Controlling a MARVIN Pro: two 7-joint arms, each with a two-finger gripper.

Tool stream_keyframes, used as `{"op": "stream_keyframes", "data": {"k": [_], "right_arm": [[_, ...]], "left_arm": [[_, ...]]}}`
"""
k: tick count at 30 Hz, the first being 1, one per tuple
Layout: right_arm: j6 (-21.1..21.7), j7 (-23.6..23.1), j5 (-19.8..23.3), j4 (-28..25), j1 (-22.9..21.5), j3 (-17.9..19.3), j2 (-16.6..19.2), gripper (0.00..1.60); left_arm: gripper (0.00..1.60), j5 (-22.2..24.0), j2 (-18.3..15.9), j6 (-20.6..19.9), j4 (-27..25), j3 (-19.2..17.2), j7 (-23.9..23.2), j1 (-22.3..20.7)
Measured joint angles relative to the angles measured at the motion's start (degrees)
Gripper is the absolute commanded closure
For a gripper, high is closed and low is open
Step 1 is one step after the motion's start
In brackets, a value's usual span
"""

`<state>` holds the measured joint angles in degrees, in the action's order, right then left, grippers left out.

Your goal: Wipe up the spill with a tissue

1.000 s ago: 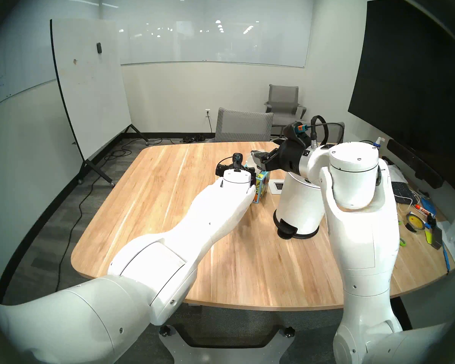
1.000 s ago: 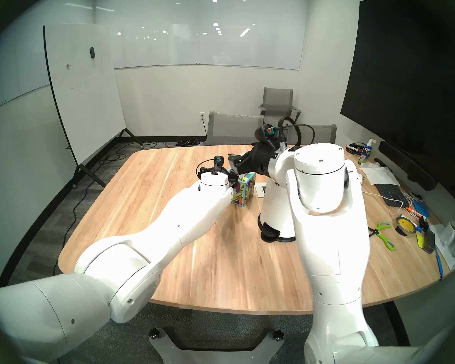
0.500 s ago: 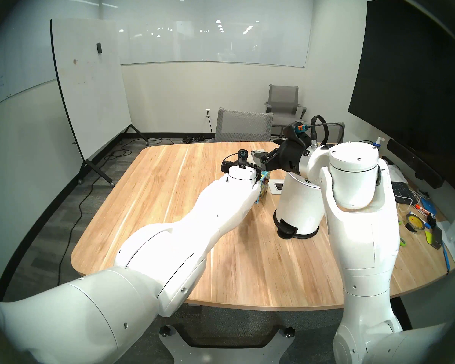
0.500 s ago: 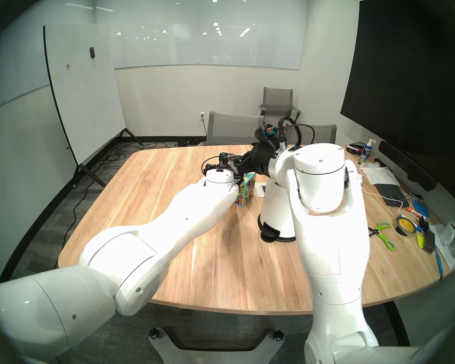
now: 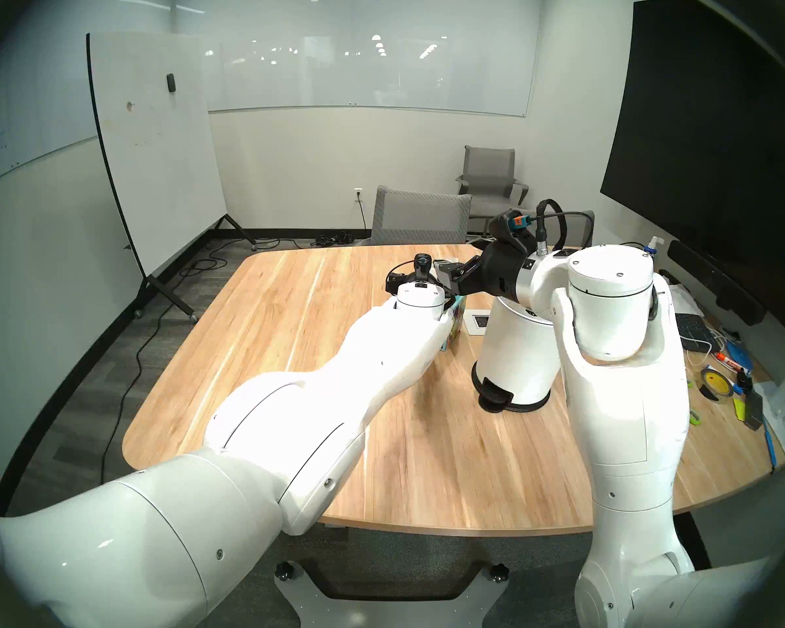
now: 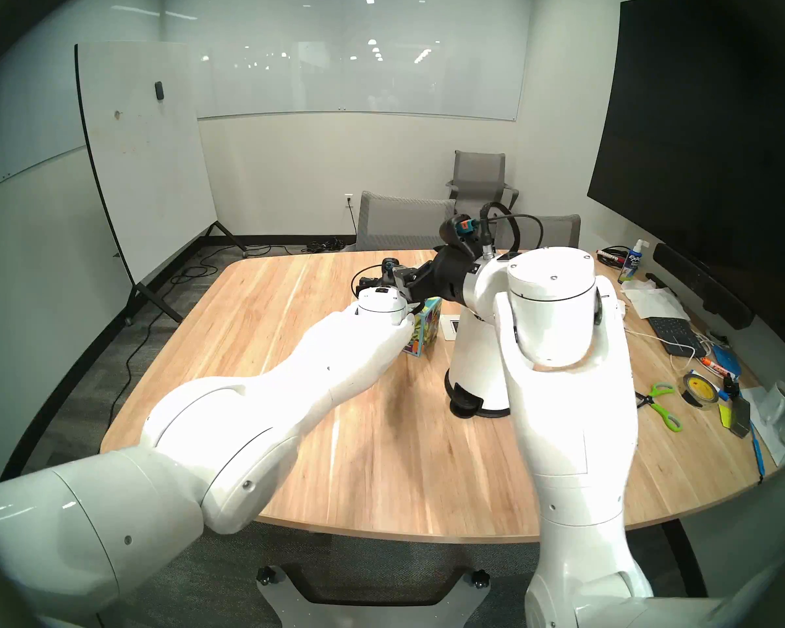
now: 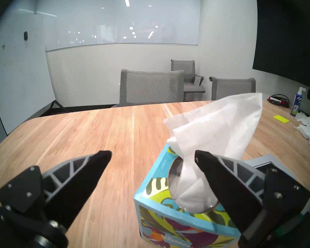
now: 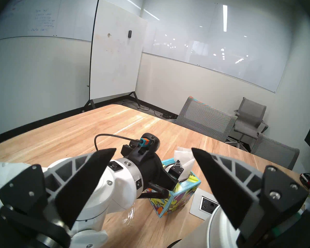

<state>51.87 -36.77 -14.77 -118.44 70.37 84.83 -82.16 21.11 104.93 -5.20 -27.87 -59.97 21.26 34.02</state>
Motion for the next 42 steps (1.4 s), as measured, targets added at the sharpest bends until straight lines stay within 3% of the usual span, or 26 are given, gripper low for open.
{"op": "stream_keyframes", "data": {"k": [17, 27, 35, 36, 37, 42], "right_arm": [[0.0, 0.0, 0.0, 0.0, 0.0, 0.0, 0.0, 0.0], [0.0, 0.0, 0.0, -0.01, 0.01, 0.0, 0.0, 0.0], [0.0, 0.0, 0.0, -0.01, 0.01, 0.0, 0.0, 0.0], [0.0, 0.0, 0.0, -0.01, 0.01, 0.0, 0.0, 0.0], [0.0, 0.0, 0.0, -0.01, 0.01, 0.0, 0.0, 0.0], [0.0, 0.0, 0.0, 0.0, 0.01, 0.0, 0.0, 0.0]], "left_arm": [[0.0, -2.63, 0.46, 4.94, -0.54, 2.8, -0.03, 0.68], [0.0, -3.21, 1.31, 9.17, 8.47, 3.25, -1.51, -0.3], [0.0, -3.64, 1.8, 10.72, 11.66, 3.48, -2.43, -1.06], [0.86, -3.72, 1.9, 10.96, 12.07, 3.53, -2.62, -1.23], [1.59, -3.75, 1.94, 11.07, 12.25, 3.54, -2.7, -1.3], [1.6, -3.92, 2.38, 12.03, 14.5, 3.61, -3.55, -1.93]]}}
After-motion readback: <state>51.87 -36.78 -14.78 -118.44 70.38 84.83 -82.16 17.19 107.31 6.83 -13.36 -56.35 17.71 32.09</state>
